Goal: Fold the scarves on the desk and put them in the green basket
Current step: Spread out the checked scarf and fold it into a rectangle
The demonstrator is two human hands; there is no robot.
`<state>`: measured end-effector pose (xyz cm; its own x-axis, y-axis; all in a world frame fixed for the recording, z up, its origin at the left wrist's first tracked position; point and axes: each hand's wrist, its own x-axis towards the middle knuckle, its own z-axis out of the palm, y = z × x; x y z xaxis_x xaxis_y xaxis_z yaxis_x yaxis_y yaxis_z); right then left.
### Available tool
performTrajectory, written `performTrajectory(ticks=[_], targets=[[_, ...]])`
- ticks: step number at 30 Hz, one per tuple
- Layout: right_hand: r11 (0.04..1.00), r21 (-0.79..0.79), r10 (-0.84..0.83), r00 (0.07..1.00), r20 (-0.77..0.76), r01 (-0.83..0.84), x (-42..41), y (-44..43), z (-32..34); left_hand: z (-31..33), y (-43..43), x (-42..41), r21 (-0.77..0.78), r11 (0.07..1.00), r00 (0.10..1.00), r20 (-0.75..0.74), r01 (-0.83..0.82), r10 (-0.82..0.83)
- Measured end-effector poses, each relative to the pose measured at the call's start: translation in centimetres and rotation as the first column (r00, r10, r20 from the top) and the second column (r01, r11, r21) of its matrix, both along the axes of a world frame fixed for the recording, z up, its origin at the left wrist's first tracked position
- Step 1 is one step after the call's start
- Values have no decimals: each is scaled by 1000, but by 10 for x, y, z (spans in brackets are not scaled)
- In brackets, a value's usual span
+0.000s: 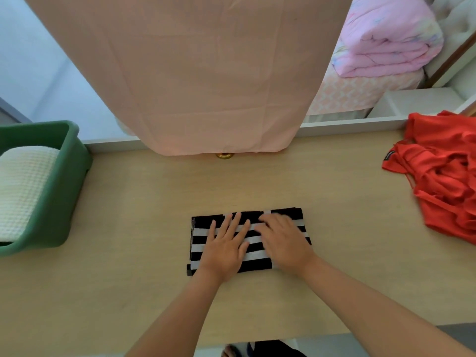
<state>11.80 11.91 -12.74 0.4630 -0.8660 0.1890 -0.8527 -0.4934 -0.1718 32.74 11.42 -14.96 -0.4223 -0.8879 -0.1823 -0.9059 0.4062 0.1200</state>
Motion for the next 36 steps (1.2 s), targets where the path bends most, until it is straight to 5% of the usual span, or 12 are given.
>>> performTrajectory(ticks=[11, 18, 25, 30, 36], targets=[[911, 410, 27, 984, -175, 48, -20, 15, -3, 11, 10, 50, -85, 989, 991, 37, -124, 128], [930, 364, 65, 962, -266, 38, -19, 27, 7, 31, 29, 49, -114, 991, 983, -160, 69, -87], [928, 358, -15, 969, -246, 106, -19, 23, 21, 32, 24, 76, -23, 995, 990, -96, 102, -104], [879, 426, -210, 976, -53, 213, -24, 10, 44, 64, 7, 71, 194, 969, 922, -323, -156, 213], [852, 426, -309, 949, -59, 304, -33, -7, 44, 66, -12, 67, 312, 897, 771, -467, -314, 432]])
